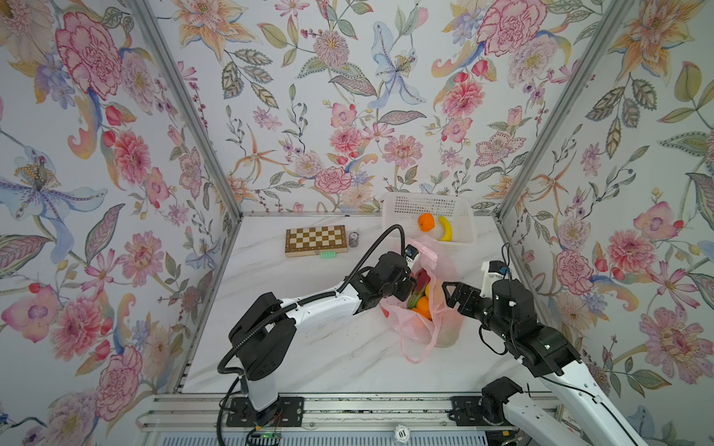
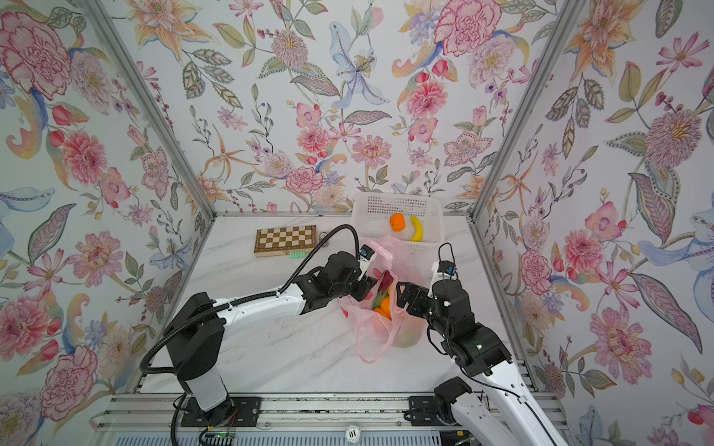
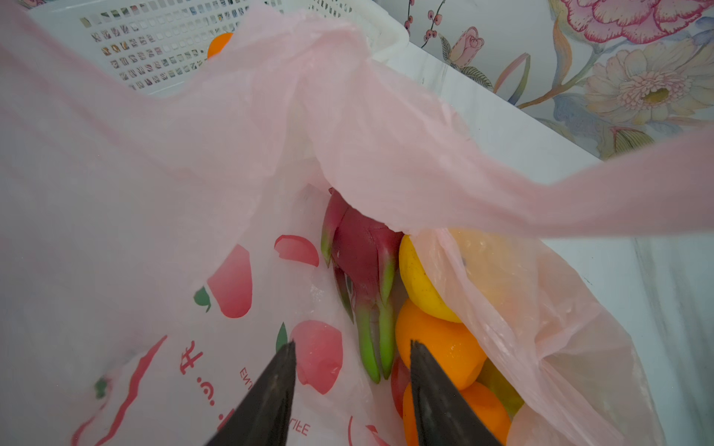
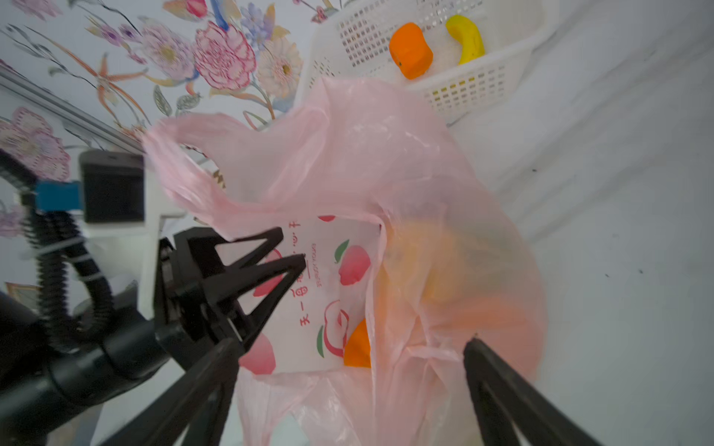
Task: Untie the knot of the plastic bag and take out the fruit
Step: Open the basket at the center of the table.
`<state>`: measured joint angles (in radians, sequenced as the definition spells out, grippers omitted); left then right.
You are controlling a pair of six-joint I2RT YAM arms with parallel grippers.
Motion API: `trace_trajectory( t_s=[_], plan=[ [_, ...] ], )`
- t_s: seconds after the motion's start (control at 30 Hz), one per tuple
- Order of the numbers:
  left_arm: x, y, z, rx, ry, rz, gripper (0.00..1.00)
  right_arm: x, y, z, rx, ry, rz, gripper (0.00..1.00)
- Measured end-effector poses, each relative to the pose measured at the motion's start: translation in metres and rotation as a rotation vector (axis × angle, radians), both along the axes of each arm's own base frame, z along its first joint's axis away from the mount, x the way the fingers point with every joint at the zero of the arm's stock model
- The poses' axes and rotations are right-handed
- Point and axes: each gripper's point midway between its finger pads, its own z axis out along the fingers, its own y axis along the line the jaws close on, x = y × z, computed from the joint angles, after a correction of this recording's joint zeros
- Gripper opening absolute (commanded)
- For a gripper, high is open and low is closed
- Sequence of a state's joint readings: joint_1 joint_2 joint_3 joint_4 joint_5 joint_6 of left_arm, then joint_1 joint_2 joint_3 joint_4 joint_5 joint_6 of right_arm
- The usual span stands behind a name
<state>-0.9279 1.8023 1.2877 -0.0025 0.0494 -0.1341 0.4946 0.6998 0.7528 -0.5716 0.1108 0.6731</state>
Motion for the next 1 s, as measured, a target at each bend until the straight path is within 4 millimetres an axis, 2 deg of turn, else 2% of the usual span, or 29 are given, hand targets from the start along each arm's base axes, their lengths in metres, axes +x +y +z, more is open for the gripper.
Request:
trace_trajectory(
  t_s=[0.17, 0.27, 0.37, 0.43, 0.5, 0.6, 0.7, 0.8, 0.87, 0.93, 1.0],
  plan=[
    [-0.010, -0.005, -0.016, -0.026, 0.060, -0.035, 0.51, -0.003, 0.011, -0.054, -0.122, 0.145, 0.029, 0.92],
    [-0.024, -0.003, -0.034, -0.025, 0.116, -0.070, 0.51, -0.003, 0.018, -0.090, -0.231, 0.223, 0.049, 0.87],
    [-0.043, 0.002, -0.059, 0.000, 0.171, -0.109, 0.51, -0.001, 0.013, -0.110, -0.318, 0.253, 0.038, 0.76],
    [-0.062, 0.008, -0.081, 0.036, 0.214, -0.138, 0.52, 0.002, 0.008, -0.115, -0.363, 0.256, 0.016, 0.65],
    [-0.077, 0.013, -0.094, 0.062, 0.237, -0.160, 0.52, 0.007, -0.001, -0.117, -0.409, 0.247, -0.027, 0.51],
    [-0.095, 0.027, -0.106, 0.091, 0.255, -0.178, 0.52, 0.011, -0.016, -0.113, -0.473, 0.219, -0.093, 0.45],
    [-0.104, 0.038, -0.114, 0.116, 0.265, -0.186, 0.53, 0.013, -0.026, -0.107, -0.503, 0.193, -0.133, 0.37],
    [-0.105, 0.038, -0.112, 0.114, 0.252, -0.195, 0.62, 0.012, -0.035, -0.103, -0.495, 0.173, -0.175, 0.30],
    [-0.101, 0.035, -0.103, 0.093, 0.224, -0.192, 0.69, 0.010, -0.039, -0.101, -0.474, 0.162, -0.189, 0.23],
    [-0.095, 0.030, -0.092, 0.065, 0.191, -0.181, 0.69, 0.007, -0.039, -0.100, -0.440, 0.147, -0.192, 0.14],
    [-0.086, 0.023, -0.079, 0.033, 0.154, -0.165, 0.69, 0.005, -0.039, -0.098, -0.409, 0.131, -0.191, 0.12]
  ],
)
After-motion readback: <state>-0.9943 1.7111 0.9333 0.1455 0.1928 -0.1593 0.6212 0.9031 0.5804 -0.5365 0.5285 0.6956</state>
